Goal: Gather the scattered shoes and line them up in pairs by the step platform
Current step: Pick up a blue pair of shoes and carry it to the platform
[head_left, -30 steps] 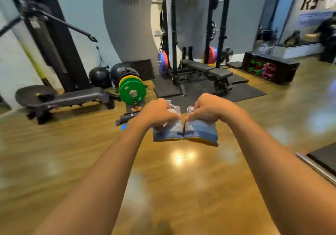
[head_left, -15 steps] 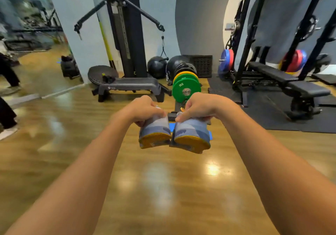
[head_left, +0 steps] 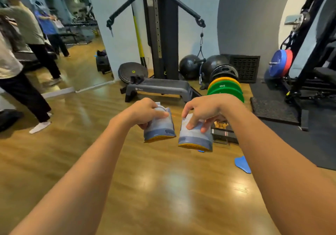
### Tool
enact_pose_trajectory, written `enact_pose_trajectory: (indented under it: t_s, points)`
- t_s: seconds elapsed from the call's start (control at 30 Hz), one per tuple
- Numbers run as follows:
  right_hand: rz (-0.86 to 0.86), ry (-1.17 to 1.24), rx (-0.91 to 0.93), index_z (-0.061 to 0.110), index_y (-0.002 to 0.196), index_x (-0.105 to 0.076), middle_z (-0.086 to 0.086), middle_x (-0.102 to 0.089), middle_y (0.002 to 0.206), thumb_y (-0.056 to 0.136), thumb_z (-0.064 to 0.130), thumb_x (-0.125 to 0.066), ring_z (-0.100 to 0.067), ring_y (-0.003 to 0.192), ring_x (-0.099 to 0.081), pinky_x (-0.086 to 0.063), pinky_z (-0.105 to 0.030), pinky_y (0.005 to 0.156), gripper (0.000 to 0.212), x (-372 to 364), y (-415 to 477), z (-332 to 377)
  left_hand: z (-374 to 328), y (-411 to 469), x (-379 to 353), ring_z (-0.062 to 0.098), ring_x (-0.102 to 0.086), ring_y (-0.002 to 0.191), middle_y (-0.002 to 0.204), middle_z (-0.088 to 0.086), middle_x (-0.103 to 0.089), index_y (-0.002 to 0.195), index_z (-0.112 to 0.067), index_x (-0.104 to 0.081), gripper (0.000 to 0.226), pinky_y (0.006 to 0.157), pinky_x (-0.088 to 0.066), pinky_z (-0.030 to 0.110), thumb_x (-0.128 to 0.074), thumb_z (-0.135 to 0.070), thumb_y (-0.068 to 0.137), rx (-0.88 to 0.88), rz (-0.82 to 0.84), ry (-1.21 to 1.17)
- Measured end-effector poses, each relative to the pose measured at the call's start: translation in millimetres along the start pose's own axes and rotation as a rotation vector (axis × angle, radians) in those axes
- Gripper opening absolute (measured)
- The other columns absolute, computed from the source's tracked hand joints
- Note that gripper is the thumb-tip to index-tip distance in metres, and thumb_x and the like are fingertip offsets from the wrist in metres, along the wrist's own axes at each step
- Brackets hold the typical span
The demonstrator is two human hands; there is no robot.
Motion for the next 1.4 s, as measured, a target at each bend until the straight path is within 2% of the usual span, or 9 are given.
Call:
enact_pose_trajectory:
  t_s: [0.27,0.4,0.53,0.7,0.77,0.9,1.07,1.33,1.4]
  points:
    - [0.021,-0.04,0.1,0.015,0.112,-0.059,-0.001,-0.046,0.105,0.081,0.004,-0.072,-0.021,0.085,-0.059,-0.058,-0.028,0.053,0.036,84.0,201.5,66.1,86.9,182.9,80.8,0.014,-0.053,0.04,0.058,-0.003,-0.053,0.067,-0.016,-0.057,0.034,0.035,-0.042,0.02,-0.066,-0.044,0.084,0.048,-0.116,-0.005]
    - [0.005,-0.043,0.128,0.016,0.117,-0.056,-0.002,-0.047,0.105,0.082,0.006,-0.072,-0.02,0.083,-0.058,-0.056,-0.024,0.051,0.04,124.1,301.0,96.4,142.9,278.9,115.6,0.022,-0.06,0.052,0.069,0.01,-0.062,0.077,-0.014,-0.061,0.034,0.037,-0.046,0.023,-0.064,-0.048,0.084,0.038,-0.112,0.015]
    - [-0.001,-0.001,0.115,0.018,0.122,-0.052,0.001,-0.045,0.104,0.079,0.005,-0.075,-0.021,0.086,-0.059,-0.054,-0.023,0.05,0.05,162.7,389.6,122.4,187.8,372.7,154.0,0.018,-0.058,0.049,0.066,0.005,-0.061,0.076,-0.017,-0.062,0.032,0.038,-0.046,0.023,-0.073,-0.047,0.076,0.045,-0.022,0.001]
    - [0.047,-0.055,0.091,0.016,0.126,-0.05,0.0,-0.046,0.098,0.079,0.001,-0.073,-0.021,0.07,-0.061,-0.055,-0.024,0.05,0.055,206.5,501.7,145.0,228.6,489.5,165.9,0.015,-0.054,0.045,0.064,0.005,-0.059,0.084,-0.017,-0.061,0.048,0.045,-0.046,0.025,-0.09,-0.041,0.054,0.07,0.286,0.071]
    - [0.064,-0.085,0.075,0.016,0.125,-0.049,-0.002,-0.047,0.097,0.079,0.001,-0.074,-0.022,0.063,-0.062,-0.053,-0.023,0.048,0.054,225.7,554.9,148.1,246.1,539.6,172.2,0.018,-0.054,0.049,0.066,0.007,-0.059,0.081,-0.023,-0.059,0.043,0.047,-0.048,0.027,-0.09,-0.038,0.055,0.06,0.312,0.075]
    - [0.073,-0.145,0.081,0.016,0.127,-0.047,-0.001,-0.047,0.097,0.079,0.002,-0.074,-0.021,0.062,-0.062,-0.051,-0.022,0.044,0.057,264.5,670.5,162.9,287.3,634.1,190.4,0.021,-0.052,0.057,0.075,0.004,-0.055,0.104,-0.03,-0.058,0.052,0.05,-0.049,0.03,-0.088,-0.026,0.062,0.041,0.311,0.044]
    - [0.106,-0.258,0.09,0.02,0.131,-0.04,-0.012,-0.053,0.112,0.077,-0.004,-0.07,-0.03,0.081,-0.068,-0.059,-0.042,0.07,0.066,304.5,811.3,192.7,358.0,749.3,232.5,0.016,-0.058,0.063,0.08,0.002,-0.057,0.078,-0.021,-0.048,0.039,0.052,-0.049,0.029,-0.084,-0.014,0.066,0.096,0.234,0.142]
    - [0.024,-0.388,0.104,0.02,0.122,-0.042,-0.002,-0.047,0.106,0.069,0.007,-0.079,-0.023,0.088,-0.053,-0.051,-0.036,0.06,0.065,356.1,1026.5,232.2,480.9,938.2,281.6,0.026,-0.054,0.09,0.101,0.007,-0.059,0.108,-0.009,-0.053,0.043,0.076,-0.046,0.037,-0.077,-0.019,0.074,0.12,0.184,0.27]
    - [-0.034,-0.438,0.111,0.018,0.12,-0.042,-0.001,-0.045,0.11,0.071,0.009,-0.075,-0.023,0.1,-0.046,-0.041,-0.03,0.072,0.06,365.1,1077.1,236.6,507.2,988.5,288.7,0.03,-0.056,0.092,0.101,0.01,-0.06,0.101,-0.007,-0.051,0.035,0.075,-0.045,0.039,-0.074,-0.017,0.076,0.101,0.195,0.306]
Point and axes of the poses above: each hand's wrist, its own y-axis towards the middle knuckle, its own x-axis out of the back of the hand, z = x × y, the point moved 10 cm from there along y, towards the middle knuckle
